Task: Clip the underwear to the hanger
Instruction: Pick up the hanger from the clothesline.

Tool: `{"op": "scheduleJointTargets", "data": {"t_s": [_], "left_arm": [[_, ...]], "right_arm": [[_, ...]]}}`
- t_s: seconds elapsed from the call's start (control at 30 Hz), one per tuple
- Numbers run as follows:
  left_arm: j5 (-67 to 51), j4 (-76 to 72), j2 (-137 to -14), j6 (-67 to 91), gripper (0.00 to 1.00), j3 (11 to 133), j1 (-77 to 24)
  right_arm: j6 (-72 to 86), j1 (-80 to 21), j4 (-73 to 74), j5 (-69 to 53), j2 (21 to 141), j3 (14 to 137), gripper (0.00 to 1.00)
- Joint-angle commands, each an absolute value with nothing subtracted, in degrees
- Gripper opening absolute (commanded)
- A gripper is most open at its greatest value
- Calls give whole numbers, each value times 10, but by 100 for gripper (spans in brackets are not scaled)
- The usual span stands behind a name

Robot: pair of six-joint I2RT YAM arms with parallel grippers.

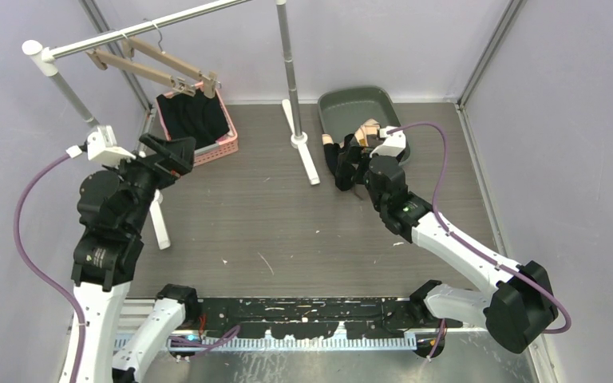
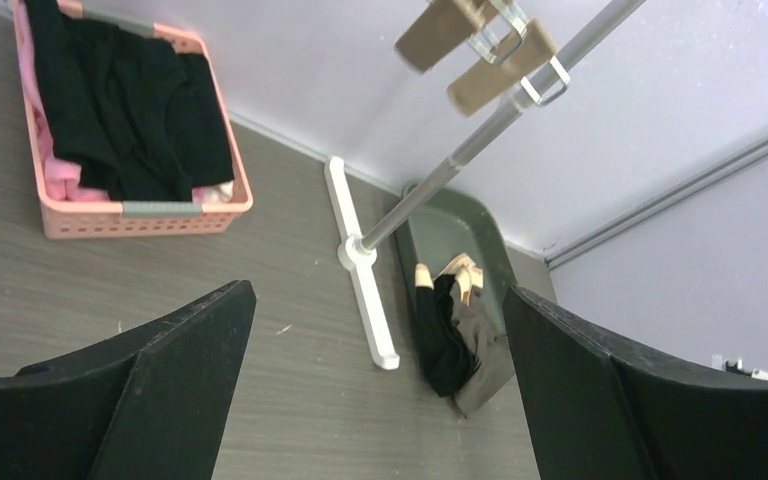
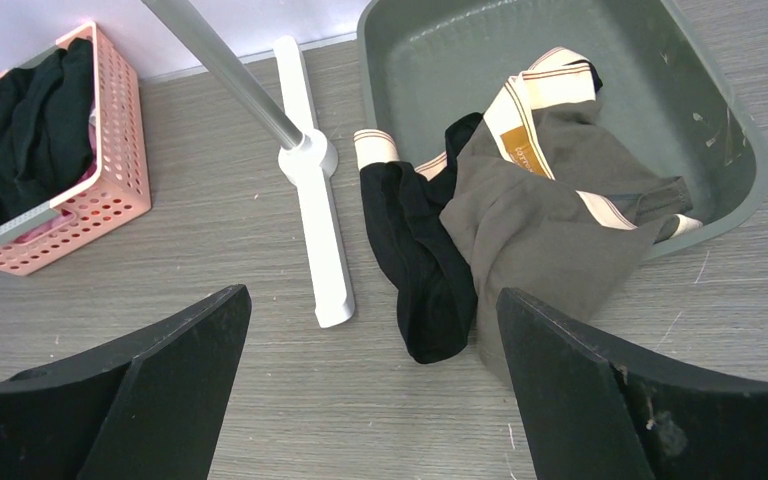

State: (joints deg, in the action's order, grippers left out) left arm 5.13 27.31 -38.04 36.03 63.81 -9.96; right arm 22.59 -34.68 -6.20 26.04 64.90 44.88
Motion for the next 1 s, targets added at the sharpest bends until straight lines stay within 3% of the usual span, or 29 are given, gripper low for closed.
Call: {"op": "scheduleJointTargets", "data": {"t_s": [0.0, 0.43, 0.97], "left_arm": [[71, 257, -421, 344, 98, 702, -96], [123, 270, -544, 300, 98, 856, -96], [154, 299, -634, 271, 98, 949, -105]], "right_arm": [[227, -349, -92, 258, 644, 476, 100], [225, -348, -98, 260, 637, 472, 100], [225, -349, -109, 266, 633, 464, 100]]}}
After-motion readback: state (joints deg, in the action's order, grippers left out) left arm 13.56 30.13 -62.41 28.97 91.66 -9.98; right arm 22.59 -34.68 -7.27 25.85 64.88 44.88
